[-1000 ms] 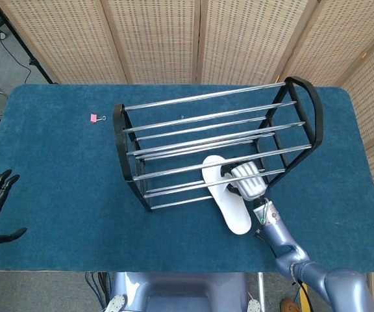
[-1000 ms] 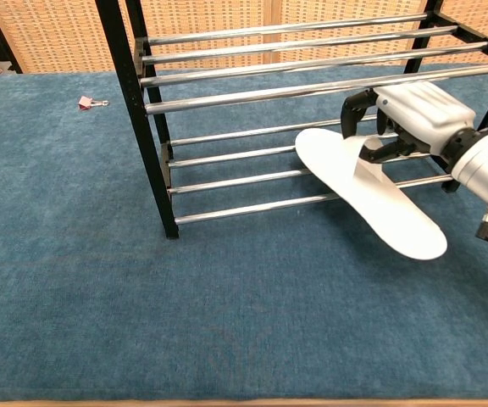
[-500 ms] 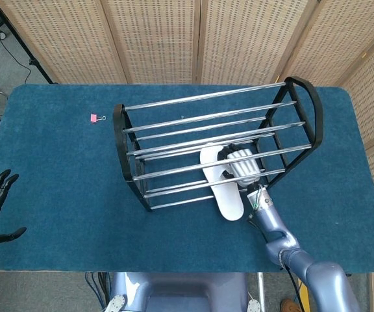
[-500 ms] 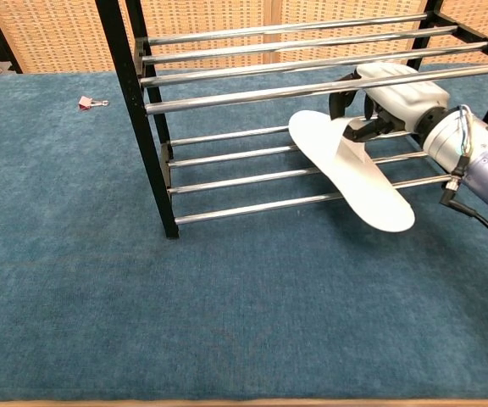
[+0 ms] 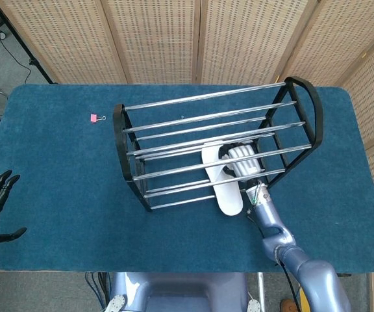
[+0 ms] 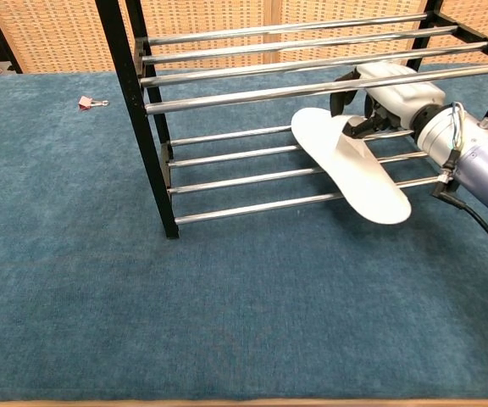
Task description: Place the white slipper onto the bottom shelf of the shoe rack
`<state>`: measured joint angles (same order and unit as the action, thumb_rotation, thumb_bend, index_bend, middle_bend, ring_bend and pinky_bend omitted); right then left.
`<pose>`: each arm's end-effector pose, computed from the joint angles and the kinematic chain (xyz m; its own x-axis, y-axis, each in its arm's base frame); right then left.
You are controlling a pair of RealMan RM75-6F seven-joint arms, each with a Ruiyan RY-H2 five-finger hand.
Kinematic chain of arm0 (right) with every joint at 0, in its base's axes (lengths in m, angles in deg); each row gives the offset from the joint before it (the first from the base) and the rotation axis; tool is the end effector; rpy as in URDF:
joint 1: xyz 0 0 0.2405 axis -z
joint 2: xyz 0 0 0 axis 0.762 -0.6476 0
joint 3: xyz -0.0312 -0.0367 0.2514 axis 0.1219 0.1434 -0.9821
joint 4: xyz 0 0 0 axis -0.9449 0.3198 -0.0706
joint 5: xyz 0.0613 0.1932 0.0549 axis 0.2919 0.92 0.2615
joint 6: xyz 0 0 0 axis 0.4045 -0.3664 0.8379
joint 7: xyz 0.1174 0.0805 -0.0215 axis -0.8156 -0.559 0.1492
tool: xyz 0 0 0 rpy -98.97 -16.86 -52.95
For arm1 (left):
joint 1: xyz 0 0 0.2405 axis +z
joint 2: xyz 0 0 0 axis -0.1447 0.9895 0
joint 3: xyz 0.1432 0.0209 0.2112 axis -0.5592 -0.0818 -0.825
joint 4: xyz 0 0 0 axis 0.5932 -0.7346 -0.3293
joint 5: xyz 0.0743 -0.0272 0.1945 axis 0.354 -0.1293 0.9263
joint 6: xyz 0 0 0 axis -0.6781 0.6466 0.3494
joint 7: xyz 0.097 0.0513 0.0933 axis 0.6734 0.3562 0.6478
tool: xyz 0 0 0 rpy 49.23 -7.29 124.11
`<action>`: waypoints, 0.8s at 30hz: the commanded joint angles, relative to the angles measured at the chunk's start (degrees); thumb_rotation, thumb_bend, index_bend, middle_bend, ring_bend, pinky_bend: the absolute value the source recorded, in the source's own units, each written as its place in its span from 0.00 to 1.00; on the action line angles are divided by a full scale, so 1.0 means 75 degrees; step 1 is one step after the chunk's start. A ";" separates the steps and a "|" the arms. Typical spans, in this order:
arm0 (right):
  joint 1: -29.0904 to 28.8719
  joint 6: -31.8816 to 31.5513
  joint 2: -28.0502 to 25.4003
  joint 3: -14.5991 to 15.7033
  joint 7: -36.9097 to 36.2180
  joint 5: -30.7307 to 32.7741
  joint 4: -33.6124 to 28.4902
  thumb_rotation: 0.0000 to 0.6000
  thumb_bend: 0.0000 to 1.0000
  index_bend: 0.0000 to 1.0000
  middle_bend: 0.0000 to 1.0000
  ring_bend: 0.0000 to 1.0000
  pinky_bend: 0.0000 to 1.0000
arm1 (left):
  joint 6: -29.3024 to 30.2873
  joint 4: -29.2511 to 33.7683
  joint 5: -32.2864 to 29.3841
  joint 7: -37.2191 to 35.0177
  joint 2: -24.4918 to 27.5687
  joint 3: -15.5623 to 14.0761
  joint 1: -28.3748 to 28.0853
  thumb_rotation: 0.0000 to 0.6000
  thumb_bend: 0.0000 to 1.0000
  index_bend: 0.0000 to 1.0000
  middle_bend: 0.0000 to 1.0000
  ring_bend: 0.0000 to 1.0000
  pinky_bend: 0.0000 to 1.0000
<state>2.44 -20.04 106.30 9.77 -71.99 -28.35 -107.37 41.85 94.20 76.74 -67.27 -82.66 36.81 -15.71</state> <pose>-0.1830 -0.4125 -0.0490 0.2722 0.0034 0.9622 -0.8913 -0.3760 0.2535 -0.2617 0.1805 0.1957 0.4138 0.1196 0.9025 0.9101 -0.0324 -0.4130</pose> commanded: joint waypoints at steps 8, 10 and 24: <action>0.0109 -0.0014 -0.0209 0.0110 0.0147 0.0042 -0.0326 1.00 0.18 0.21 0.12 0.04 0.29 | 0.0041 0.0014 0.0069 0.0013 -0.0009 -0.0016 0.0014 1.00 0.00 0.00 0.00 0.00 0.00; 0.0162 -0.0086 -0.0307 0.0147 0.0188 0.0025 -0.0500 1.00 0.18 0.21 0.12 0.04 0.29 | 0.0065 0.0022 0.0111 0.0011 -0.0007 -0.0028 0.0027 1.00 0.00 0.00 0.00 0.00 0.00; 0.0870 -0.0835 -0.0946 0.0806 0.0608 -0.0423 -0.1677 1.00 0.18 0.21 0.12 0.03 0.29 | 0.0106 0.0015 0.0235 -0.0013 -0.0004 -0.0063 0.0044 1.00 0.00 0.00 0.00 0.00 0.00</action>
<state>8.09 -25.16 99.88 15.05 -67.55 -30.84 -119.08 42.64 94.31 78.50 -67.36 -82.69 36.34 -15.38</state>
